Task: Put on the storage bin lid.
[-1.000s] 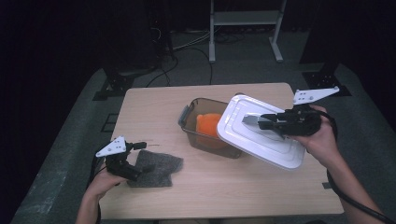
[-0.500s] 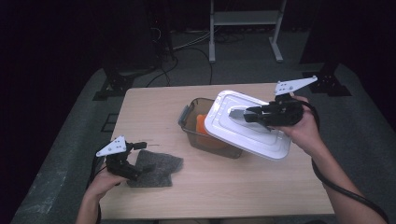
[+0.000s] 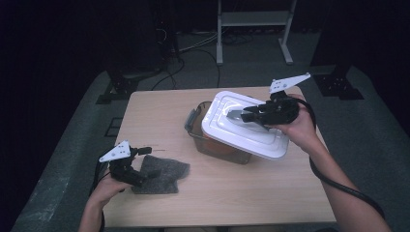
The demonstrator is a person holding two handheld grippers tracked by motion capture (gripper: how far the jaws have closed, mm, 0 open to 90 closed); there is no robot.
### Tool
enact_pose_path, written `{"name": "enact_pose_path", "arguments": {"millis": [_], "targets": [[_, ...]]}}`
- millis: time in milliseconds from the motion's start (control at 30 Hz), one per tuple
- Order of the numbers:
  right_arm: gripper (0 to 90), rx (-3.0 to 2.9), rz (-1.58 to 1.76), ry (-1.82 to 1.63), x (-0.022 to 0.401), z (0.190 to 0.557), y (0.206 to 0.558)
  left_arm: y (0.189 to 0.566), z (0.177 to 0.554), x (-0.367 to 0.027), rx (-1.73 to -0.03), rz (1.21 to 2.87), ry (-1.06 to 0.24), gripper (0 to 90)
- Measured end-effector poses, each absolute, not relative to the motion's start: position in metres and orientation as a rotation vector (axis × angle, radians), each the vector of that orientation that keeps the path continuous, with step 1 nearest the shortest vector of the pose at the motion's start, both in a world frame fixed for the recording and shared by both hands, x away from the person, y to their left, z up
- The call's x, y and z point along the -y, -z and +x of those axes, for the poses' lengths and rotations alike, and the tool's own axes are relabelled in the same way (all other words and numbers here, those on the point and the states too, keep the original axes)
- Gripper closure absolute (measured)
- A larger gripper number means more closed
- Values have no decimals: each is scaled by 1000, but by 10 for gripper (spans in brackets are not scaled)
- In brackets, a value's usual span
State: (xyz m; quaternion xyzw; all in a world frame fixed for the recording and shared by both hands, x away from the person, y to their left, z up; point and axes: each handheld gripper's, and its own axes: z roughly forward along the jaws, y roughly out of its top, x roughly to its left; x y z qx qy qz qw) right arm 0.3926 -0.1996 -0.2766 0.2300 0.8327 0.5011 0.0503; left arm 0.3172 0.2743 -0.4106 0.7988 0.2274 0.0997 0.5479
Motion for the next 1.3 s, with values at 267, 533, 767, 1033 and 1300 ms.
{"name": "enact_pose_path", "arguments": {"millis": [267,533,767,1033,1300], "targets": [[662,-2561,698,-1509,191,401,281,411,317,-274,-539,1894,-238,28],[662,-2570,686,-1514,182,411,283,411,318,-275,-543,1889,-236,28],[662,-2593,674,-1504,171,422,290,411,318,-276,-544,1886,-236,28],[662,-2629,653,-1501,157,436,300,410,317,-276,-539,1883,-234,28],[662,-2657,652,-1490,147,447,309,409,317,-277,-538,1874,-233,28]]}}
